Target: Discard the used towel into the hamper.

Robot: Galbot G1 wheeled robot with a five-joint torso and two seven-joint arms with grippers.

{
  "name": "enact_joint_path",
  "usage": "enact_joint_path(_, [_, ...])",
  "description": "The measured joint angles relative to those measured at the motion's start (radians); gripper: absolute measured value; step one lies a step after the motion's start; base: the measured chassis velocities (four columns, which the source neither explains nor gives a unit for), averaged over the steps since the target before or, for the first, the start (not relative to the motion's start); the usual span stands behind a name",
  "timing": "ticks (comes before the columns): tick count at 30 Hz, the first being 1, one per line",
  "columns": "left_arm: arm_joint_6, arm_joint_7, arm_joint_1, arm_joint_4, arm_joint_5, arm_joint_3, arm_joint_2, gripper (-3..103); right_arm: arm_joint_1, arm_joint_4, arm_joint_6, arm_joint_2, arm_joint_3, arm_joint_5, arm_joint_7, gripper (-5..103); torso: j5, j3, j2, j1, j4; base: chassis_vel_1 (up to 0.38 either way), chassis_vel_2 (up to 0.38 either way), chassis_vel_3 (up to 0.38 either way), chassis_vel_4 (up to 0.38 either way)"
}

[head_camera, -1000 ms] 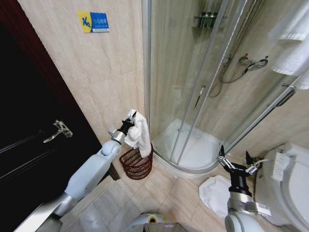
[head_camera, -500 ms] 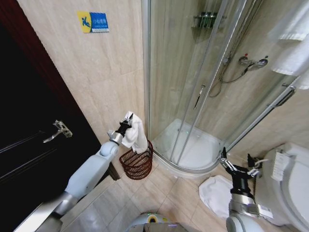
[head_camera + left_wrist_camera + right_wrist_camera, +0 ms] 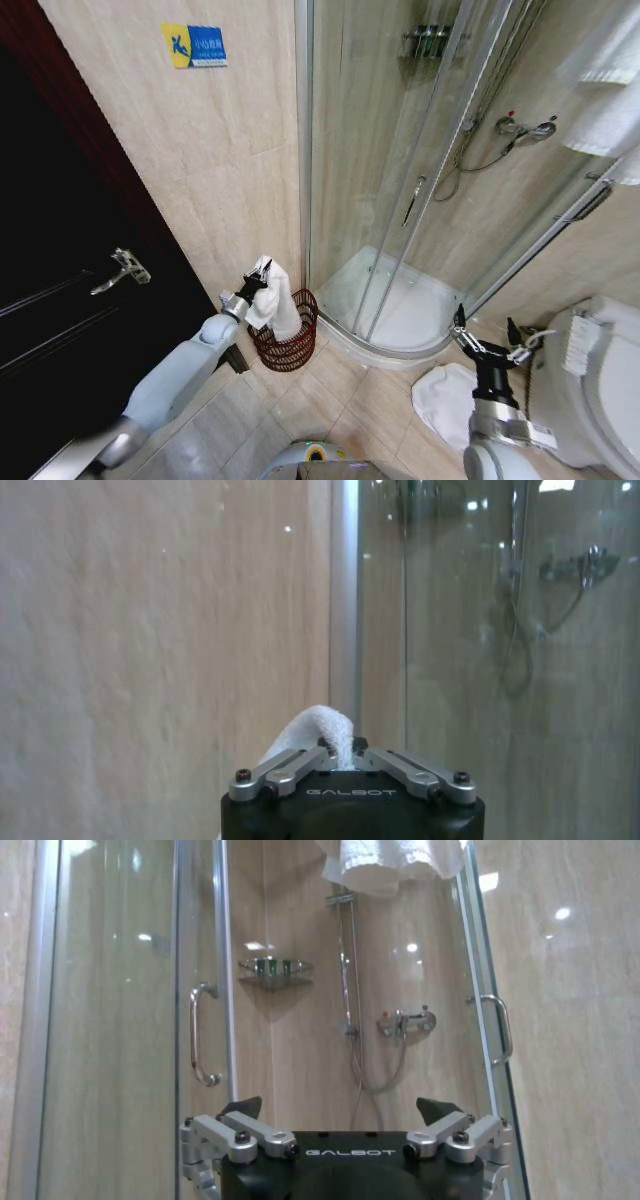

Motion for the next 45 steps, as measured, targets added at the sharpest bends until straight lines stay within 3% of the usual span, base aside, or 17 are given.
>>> enact_joint_path(6, [-0.007, 0.002, -0.06, 0.095, -0.017, 0.133, -0.008, 2, 0.005, -0.025, 0.018, 0.0, -0.002, 0.001, -0.01, 100, 0.0001, 0.0, 0.0, 0.0, 0.0003, 0.0, 0.0, 0.0, 0.0])
enact_joint_path(11, [-0.041, 0.008, -0.168, 0.246, -0.029, 0.281, -0.062, 2, 0.002, -0.042, 0.04, 0.0, -0.017, -0.003, -0.016, 100, 0.0002, 0.0, 0.0, 0.0, 0.0, 0.0, 0.0, 0.0, 0.0])
enact_joint_path(14, [-0.046, 0.015, -0.205, 0.286, -0.04, 0.323, -0.083, 2, -0.001, -0.044, 0.045, 0.0, -0.02, -0.004, -0.018, 100, 0.0001, 0.0, 0.0, 0.0, 0.0001, 0.0, 0.0, 0.0, 0.0])
enact_joint_path(18, [-0.053, 0.02, -0.228, 0.327, -0.043, 0.348, -0.104, 2, -0.003, -0.044, 0.046, 0.0, -0.017, -0.003, -0.018, 100, 0.0004, 0.0, 0.0, 0.0, 0.0001, 0.0, 0.0, 0.0, 0.0])
enact_joint_path(26, [-0.133, 0.084, -0.296, 0.629, 0.028, 0.387, -0.23, 2, -0.006, -0.053, 0.057, 0.0, -0.013, 0.0, -0.019, 100, 0.0001, 0.0, 0.0, 0.0, -0.0001, 0.0, 0.0, 0.0, 0.0])
enact_joint_path(39, [-0.109, 0.091, -0.3, 0.743, 0.072, 0.426, -0.269, 2, -0.004, -0.056, 0.078, 0.0, -0.04, -0.024, -0.025, 100, 0.0, 0.0, 0.0, 0.0, 0.0001, 0.0, 0.0, 0.0, 0.0])
enact_joint_path(45, [-0.139, 0.082, -0.318, 0.925, 0.188, 0.397, -0.35, 2, -0.015, -0.07, 0.123, 0.0, -0.037, -0.052, -0.029, 100, -0.0002, 0.0, 0.0, 0.0, 0.0001, 0.0, 0.0, 0.0, 0.0])
